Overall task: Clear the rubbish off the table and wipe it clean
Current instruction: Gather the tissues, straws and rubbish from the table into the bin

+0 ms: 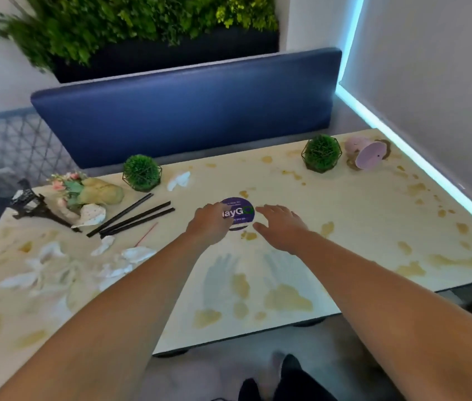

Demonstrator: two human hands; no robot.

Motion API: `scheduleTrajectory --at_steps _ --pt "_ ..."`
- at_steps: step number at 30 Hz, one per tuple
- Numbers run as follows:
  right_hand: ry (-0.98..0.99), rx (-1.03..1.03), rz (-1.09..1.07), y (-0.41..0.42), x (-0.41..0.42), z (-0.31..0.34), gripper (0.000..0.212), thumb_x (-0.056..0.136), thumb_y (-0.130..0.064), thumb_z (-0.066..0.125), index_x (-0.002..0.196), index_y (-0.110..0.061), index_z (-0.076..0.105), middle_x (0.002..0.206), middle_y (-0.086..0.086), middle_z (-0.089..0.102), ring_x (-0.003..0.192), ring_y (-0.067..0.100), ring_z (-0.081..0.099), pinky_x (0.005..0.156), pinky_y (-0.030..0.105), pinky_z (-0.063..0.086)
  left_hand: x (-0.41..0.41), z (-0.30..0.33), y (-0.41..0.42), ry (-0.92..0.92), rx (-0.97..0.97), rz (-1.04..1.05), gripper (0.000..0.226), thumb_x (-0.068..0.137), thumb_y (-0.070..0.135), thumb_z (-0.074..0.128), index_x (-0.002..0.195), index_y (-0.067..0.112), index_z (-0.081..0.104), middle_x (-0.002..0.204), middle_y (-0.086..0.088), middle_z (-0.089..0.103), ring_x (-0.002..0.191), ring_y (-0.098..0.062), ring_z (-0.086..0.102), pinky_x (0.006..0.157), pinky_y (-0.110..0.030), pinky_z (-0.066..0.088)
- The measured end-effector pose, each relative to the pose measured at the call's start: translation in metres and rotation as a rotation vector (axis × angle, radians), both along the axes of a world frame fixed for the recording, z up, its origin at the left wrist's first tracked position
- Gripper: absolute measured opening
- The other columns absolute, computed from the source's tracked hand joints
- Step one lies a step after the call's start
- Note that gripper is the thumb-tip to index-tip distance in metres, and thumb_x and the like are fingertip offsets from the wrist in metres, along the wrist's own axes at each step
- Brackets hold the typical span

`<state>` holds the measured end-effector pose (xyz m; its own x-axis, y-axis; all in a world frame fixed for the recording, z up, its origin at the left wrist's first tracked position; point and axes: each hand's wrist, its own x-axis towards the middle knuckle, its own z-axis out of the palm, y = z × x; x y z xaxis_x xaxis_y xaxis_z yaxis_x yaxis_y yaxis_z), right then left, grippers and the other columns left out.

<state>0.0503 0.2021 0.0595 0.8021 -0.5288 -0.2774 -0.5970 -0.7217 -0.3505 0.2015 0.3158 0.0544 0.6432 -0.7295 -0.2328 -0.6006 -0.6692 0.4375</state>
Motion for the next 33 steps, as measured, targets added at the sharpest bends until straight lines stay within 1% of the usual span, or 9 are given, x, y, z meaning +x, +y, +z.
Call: scheduleTrajectory --at_steps 4,7,11,14,19,21,23,29,33 --pt "-0.028 0.014 0.132 0.024 0.039 0.001 0.055 0.1 -0.044 0.043 0.151 -0.027 0.031 0.155 -0.001 0.034 0.141 0.022 0.03 0.116 0.038 0.025 0.026 -0.012 0.046 0.039 -0.02 0.162 0.037 0.095 0.036 0.052 0.132 0.031 0.052 0.132 0.0 0.055 0.126 -0.024 0.046 0.103 -0.041 0.042" --pt "-0.008 0.025 0.234 0.037 0.06 0.001 0.052 0.101 -0.043 0.043 0.149 -0.028 0.035 0.154 -0.002 0.036 0.14 0.024 0.034 0.114 0.04 0.029 0.032 -0.016 0.072 0.068 -0.055 0.278 0.034 0.094 0.035 0.052 0.128 0.033 0.056 0.132 0.002 0.057 0.126 -0.021 0.047 0.104 -0.04 0.042" --pt "0.028 0.036 0.379 0.051 0.092 -0.004 0.046 0.101 -0.044 0.042 0.144 -0.029 0.042 0.146 0.001 0.046 0.136 0.025 0.036 0.108 0.042 0.036 0.043 -0.019 0.107 0.127 -0.082 0.412 0.03 0.096 0.032 0.052 0.125 0.031 0.06 0.137 0.002 0.055 0.127 -0.017 0.049 0.105 -0.036 0.042" --pt "0.033 0.059 0.451 0.064 0.111 -0.011 0.042 0.101 -0.041 0.041 0.141 -0.027 0.046 0.143 0.004 0.045 0.134 0.025 0.034 0.107 0.041 0.037 0.047 -0.022 0.132 0.124 -0.119 0.512 0.029 0.098 0.028 0.05 0.125 0.029 0.061 0.137 0.002 0.054 0.124 -0.016 0.052 0.097 -0.028 0.044" --pt "-0.005 0.146 0.517 0.095 0.134 -0.03 0.038 0.1 -0.036 0.045 0.136 -0.026 0.052 0.132 0.002 0.051 0.131 0.021 0.035 0.101 0.038 0.042 0.043 -0.037 0.179 0.125 -0.139 0.643 0.029 0.095 0.024 0.05 0.119 0.032 0.064 0.128 0.008 0.059 0.116 -0.01 0.055 0.092 -0.027 0.045" --pt "0.002 0.166 0.544 0.107 0.144 -0.034 0.038 0.1 -0.036 0.046 0.136 -0.027 0.052 0.129 0.0 0.052 0.13 0.019 0.035 0.097 0.038 0.046 0.045 -0.041 0.198 0.126 -0.142 0.7 0.029 0.094 0.023 0.051 0.12 0.03 0.063 0.121 0.008 0.06 0.111 -0.011 0.056 0.087 -0.026 0.046" --pt "0.012 0.171 0.575 0.12 0.158 -0.038 0.038 0.099 -0.035 0.047 0.136 -0.027 0.051 0.129 -0.001 0.051 0.129 0.018 0.035 0.092 0.037 0.048 0.052 -0.045 0.217 0.103 -0.142 0.755 0.029 0.094 0.021 0.053 0.12 0.027 0.063 0.117 0.004 0.06 0.109 -0.014 0.056 0.086 -0.027 0.046" --pt "0.009 0.133 0.632 0.153 0.194 -0.052 0.036 0.096 -0.035 0.054 0.132 -0.027 0.053 0.125 0.0 0.053 0.125 0.019 0.039 0.094 0.035 0.045 0.077 -0.061 0.251 0.068 -0.038 0.709 0.028 0.092 0.019 0.056 0.118 0.027 0.062 0.115 -0.001 0.053 0.111 -0.02 0.053 0.091 -0.029 0.043" --pt "0.023 0.104 0.655 0.178 0.212 -0.06 0.04 0.092 -0.04 0.06 0.13 -0.028 0.054 0.125 0.0 0.053 0.124 0.02 0.041 0.095 0.035 0.043 0.093 -0.064 0.258 0.041 0.014 0.654 0.039 0.09 0.018 0.061 0.128 0.025 0.053 0.128 -0.004 0.04 0.125 -0.022 0.04 0.099 -0.037 0.043"
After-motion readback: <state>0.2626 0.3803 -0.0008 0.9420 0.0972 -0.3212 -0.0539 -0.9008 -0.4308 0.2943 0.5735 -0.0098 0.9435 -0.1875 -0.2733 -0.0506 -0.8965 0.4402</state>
